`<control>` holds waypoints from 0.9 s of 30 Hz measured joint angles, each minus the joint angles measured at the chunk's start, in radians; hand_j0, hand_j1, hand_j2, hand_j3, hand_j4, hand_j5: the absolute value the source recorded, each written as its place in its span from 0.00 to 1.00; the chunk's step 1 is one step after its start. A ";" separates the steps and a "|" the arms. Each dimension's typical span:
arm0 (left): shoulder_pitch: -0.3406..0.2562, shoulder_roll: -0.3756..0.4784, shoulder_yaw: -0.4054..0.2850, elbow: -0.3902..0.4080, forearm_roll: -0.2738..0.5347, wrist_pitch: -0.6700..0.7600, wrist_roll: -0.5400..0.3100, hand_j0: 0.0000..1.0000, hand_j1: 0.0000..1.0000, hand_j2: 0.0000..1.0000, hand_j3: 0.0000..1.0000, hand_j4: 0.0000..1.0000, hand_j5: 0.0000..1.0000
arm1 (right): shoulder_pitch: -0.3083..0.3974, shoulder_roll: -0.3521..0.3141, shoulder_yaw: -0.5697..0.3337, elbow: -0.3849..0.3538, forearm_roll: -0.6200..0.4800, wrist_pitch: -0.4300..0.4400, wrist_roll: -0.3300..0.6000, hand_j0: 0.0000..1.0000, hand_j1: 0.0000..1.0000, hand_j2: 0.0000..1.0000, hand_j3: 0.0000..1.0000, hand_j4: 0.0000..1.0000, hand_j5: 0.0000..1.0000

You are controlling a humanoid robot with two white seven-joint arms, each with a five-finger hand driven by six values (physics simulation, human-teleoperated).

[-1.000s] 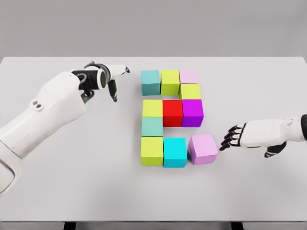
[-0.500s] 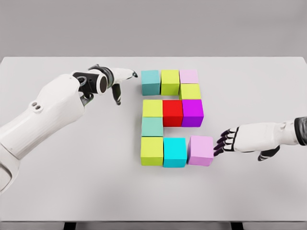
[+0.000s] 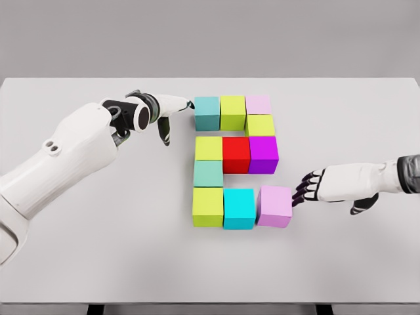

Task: Assemble the squares on the desktop into the number 2

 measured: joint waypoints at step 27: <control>0.384 0.478 0.468 -0.128 0.558 -1.024 0.000 1.00 1.00 1.00 1.00 1.00 1.00 | -0.002 -0.038 -0.091 0.056 -0.039 0.000 0.000 1.00 1.00 1.00 1.00 1.00 1.00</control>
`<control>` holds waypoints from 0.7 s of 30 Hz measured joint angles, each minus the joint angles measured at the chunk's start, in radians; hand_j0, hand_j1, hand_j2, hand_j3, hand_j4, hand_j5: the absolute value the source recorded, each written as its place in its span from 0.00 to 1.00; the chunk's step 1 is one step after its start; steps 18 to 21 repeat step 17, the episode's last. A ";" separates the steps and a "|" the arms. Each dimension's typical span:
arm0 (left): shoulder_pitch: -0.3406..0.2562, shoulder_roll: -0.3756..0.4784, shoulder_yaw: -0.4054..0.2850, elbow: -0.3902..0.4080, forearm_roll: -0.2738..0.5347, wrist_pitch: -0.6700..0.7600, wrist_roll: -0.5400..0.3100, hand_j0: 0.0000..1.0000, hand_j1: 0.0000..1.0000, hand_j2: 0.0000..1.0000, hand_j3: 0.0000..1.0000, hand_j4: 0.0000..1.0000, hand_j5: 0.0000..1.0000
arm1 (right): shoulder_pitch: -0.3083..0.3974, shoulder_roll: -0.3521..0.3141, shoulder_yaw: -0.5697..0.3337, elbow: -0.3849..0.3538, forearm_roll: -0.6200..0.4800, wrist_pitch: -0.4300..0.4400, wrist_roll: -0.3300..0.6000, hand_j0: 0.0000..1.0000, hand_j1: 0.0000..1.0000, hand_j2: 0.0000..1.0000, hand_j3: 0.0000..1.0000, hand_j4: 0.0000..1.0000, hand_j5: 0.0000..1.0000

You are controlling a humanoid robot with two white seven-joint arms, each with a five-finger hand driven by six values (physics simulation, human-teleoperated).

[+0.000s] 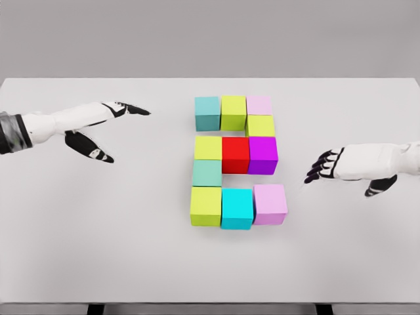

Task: Assemble the squares on the desktop into the number 2

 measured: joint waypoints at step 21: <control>0.218 0.067 0.153 0.006 0.111 -0.025 0.000 1.00 1.00 1.00 1.00 1.00 1.00 | 0.006 -0.032 -0.072 0.181 -0.324 0.000 0.000 1.00 1.00 1.00 1.00 1.00 1.00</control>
